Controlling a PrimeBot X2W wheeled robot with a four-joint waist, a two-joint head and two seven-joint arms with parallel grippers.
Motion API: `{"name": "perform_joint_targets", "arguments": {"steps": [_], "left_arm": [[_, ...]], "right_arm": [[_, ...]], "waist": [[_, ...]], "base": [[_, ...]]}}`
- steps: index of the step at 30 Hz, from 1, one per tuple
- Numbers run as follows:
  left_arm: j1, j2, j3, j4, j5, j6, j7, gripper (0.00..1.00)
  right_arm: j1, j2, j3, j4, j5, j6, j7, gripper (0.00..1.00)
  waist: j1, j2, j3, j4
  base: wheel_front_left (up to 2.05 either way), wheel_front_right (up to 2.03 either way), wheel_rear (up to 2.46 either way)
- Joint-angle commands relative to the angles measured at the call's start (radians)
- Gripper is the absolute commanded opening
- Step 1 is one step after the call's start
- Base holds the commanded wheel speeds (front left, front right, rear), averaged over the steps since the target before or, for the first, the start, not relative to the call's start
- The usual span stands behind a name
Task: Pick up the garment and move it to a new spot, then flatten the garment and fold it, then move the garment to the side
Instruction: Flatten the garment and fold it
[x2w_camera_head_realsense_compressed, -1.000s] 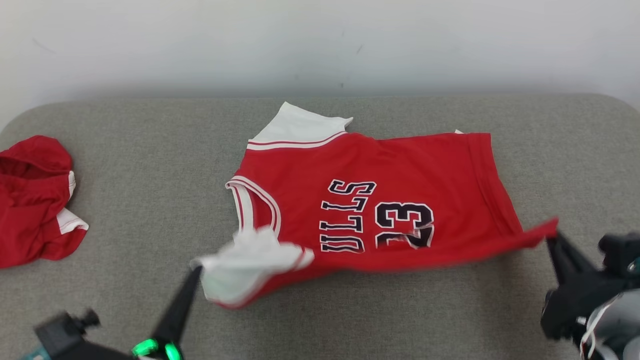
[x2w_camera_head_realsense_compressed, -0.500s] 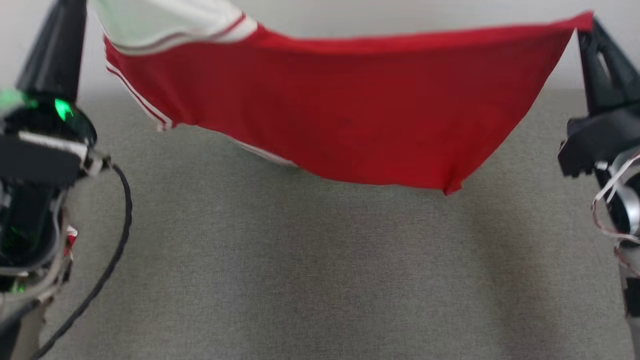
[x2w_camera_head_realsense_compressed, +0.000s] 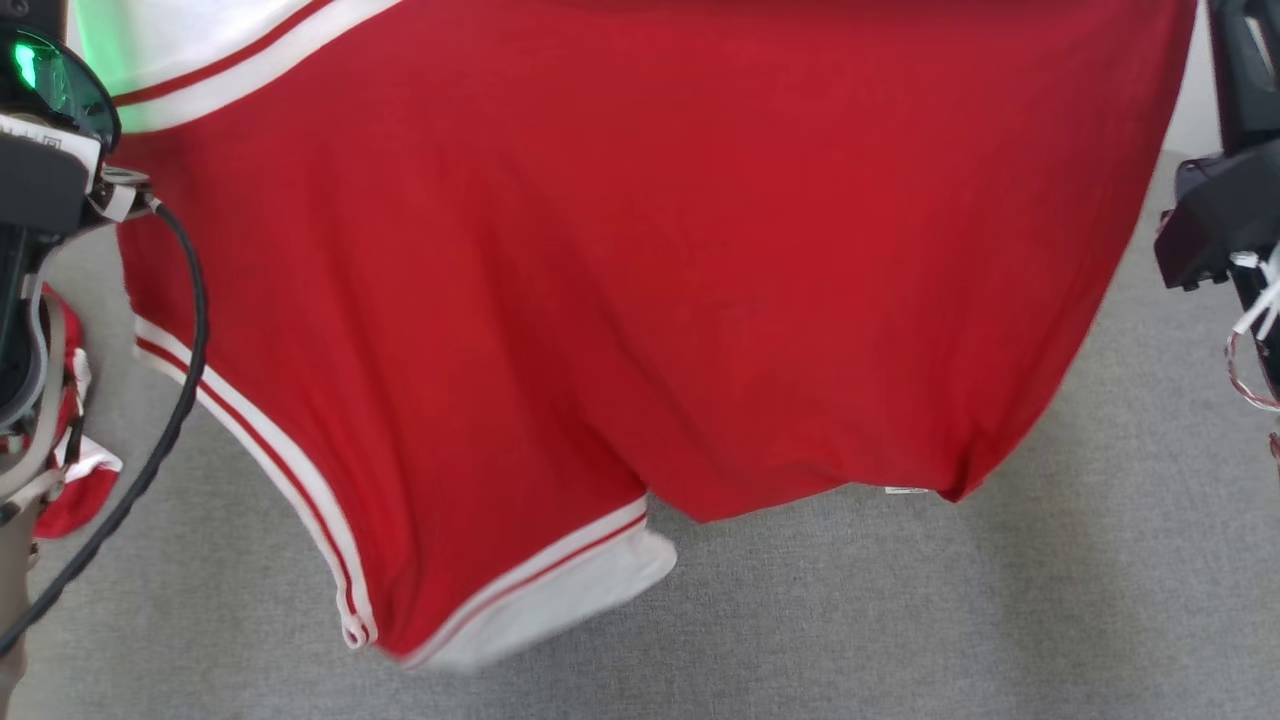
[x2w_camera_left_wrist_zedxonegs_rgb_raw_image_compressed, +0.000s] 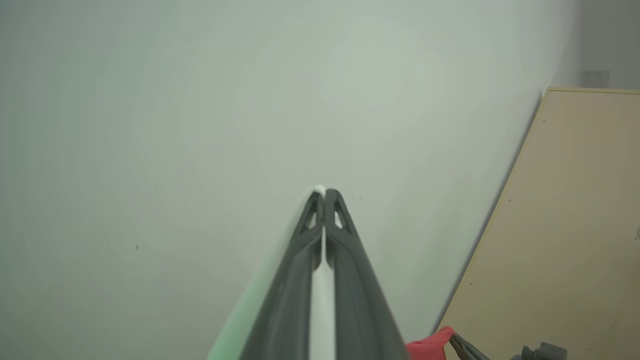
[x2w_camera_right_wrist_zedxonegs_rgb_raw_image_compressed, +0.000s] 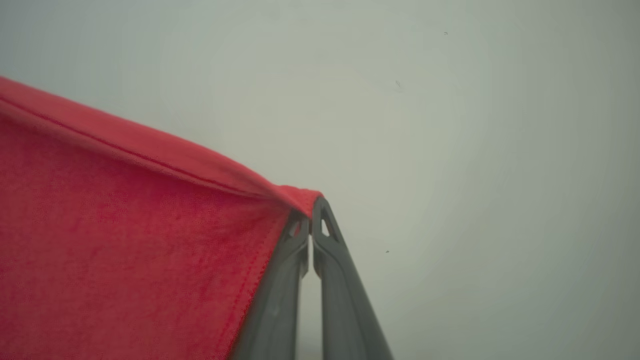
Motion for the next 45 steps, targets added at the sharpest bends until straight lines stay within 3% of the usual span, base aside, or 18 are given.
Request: {"name": "perform_joint_targets", "arguments": {"steps": [1, 6, 12, 18, 24, 29, 36, 41, 45], "left_arm": [[0.009, -0.003, 0.001, 0.019, 0.004, -0.003, -0.007, 0.00], [-0.041, -0.020, 0.011, 0.104, 0.036, -0.025, -0.058, 0.00], [-0.179, -0.057, 0.032, 0.222, 0.089, -0.061, -0.155, 0.00], [-0.328, -0.106, -0.019, 0.311, 0.120, -0.091, -0.154, 0.00], [-0.345, -0.099, -0.029, 0.297, 0.107, -0.103, -0.127, 0.00], [-0.303, -0.076, -0.010, 0.231, 0.076, -0.077, -0.091, 0.00], [-0.329, -0.025, -0.011, 0.115, 0.062, 0.020, 0.007, 0.00], [-0.417, -0.003, -0.029, 0.135, 0.112, 0.064, 0.037, 0.00], [-0.526, -0.009, -0.047, 0.216, 0.192, 0.070, -0.006, 0.00]], "right_arm": [[-0.025, 0.000, 0.008, 0.010, 0.007, -0.002, 0.002, 0.00], [-0.118, 0.022, 0.042, 0.108, -0.003, -0.002, -0.024, 0.00], [-0.324, 0.082, 0.057, 0.306, -0.049, -0.002, -0.136, 0.00], [-0.522, 0.144, 0.053, 0.470, -0.067, -0.002, -0.225, 0.00], [-0.544, 0.109, 0.074, 0.495, -0.026, -0.002, -0.234, 0.00], [-0.486, 0.035, 0.068, 0.420, 0.031, -0.002, -0.222, 0.00], [-0.424, -0.034, 0.028, 0.268, 0.081, -0.002, -0.143, 0.00], [-0.469, -0.013, 0.022, 0.246, 0.090, -0.002, -0.112, 0.00], [-0.541, 0.062, 0.018, 0.299, 0.074, -0.002, -0.126, 0.00]], "waist": [[0.0000, -0.0001, 0.033, -0.010], [0.0000, -0.0001, 0.101, -0.024], [0.0000, -0.0001, 0.175, -0.039], [0.0000, -0.0001, 0.221, -0.037], [0.0000, -0.0001, 0.234, -0.031], [0.0000, -0.0001, 0.228, -0.031], [0.0000, -0.0001, 0.279, -0.042], [0.0000, -0.0001, 0.380, -0.056], [0.0000, -0.0001, 0.484, -0.074]], "base": [[0.00, 0.00, 0.00], [0.00, 0.00, 0.00], [0.00, 0.00, 0.00], [0.00, 0.00, 0.00], [0.00, 0.00, 0.00], [0.00, 0.00, 0.00], [0.00, 0.00, 0.00], [0.00, 0.00, 0.00], [0.00, 0.00, 0.00]]}}
